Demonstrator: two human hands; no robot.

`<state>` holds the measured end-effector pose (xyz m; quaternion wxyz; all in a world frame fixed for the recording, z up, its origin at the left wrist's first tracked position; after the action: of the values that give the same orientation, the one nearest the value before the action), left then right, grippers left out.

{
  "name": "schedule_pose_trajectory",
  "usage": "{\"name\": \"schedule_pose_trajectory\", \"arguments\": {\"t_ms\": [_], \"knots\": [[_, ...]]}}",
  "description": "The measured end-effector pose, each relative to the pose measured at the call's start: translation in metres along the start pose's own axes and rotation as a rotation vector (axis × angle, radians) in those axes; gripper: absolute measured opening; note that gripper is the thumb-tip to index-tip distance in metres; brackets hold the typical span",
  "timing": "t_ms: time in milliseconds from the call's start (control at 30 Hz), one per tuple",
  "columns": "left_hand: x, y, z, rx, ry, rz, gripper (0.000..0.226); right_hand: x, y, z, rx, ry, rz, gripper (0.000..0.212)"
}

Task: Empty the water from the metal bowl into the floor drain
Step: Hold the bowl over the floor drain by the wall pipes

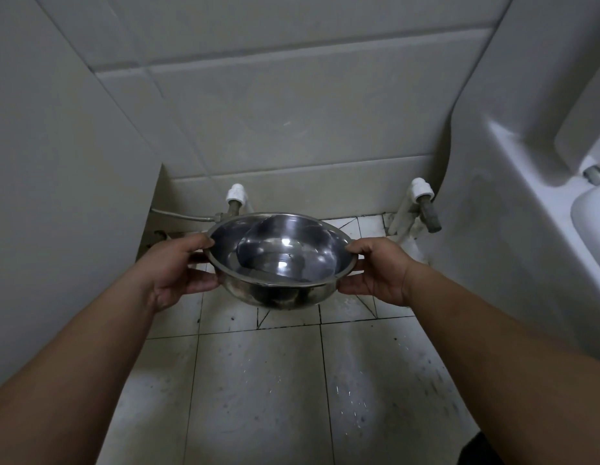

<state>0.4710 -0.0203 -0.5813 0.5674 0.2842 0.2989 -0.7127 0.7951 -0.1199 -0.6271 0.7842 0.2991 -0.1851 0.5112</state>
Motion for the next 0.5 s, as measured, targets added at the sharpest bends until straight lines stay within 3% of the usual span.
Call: {"name": "schedule_pose_trajectory", "arguments": {"t_ms": [500], "knots": [[-0.0045, -0.0035, 0.0002, -0.015, -0.002, -0.021, 0.024, -0.0022, 0.0015, -0.0063, 0.006, -0.004, -0.024, 0.035]]}}
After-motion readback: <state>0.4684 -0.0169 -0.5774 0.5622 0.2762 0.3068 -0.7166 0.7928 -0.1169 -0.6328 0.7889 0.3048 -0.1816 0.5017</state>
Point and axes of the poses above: each hand's wrist, its own z-axis away from the middle knuckle, its own y-axis out of the palm, x = y × z, the point moved 5 cm from there along -z, towards the middle knuckle, and after that the axes turned 3 degrees about -x, right-handed, at the moved point
